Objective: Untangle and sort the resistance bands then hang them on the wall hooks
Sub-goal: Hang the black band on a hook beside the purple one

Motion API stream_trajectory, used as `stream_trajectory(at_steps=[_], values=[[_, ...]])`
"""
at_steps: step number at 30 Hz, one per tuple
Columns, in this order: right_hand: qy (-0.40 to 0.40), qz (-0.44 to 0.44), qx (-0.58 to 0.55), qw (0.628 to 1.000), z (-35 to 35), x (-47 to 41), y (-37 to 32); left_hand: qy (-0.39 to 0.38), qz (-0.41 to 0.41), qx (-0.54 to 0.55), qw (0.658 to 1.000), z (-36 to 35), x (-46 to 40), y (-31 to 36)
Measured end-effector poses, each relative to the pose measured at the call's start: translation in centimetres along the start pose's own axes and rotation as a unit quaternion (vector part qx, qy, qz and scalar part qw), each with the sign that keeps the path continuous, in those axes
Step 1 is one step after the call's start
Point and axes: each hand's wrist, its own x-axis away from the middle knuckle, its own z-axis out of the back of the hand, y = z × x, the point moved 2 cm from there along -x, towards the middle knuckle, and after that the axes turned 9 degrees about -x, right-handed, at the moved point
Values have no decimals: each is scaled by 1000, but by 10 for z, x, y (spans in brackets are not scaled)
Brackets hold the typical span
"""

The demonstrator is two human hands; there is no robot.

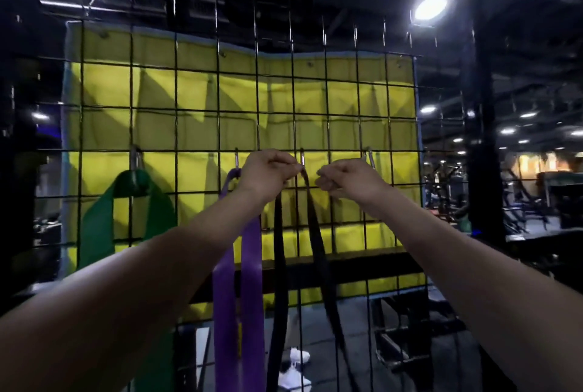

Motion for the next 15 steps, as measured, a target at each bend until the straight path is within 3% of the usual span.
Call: stream_trajectory(at_steps=[4, 9, 15], values=[[39, 12, 9, 999, -7, -35, -3, -10, 2, -26, 1000, 2, -19, -9], [47, 15, 141, 989, -19, -65, -7, 1, 4, -11, 1000, 8, -35, -14], [54, -24, 12, 998, -27, -68, -6, -7, -5, -17, 1000, 7, -37, -13]])
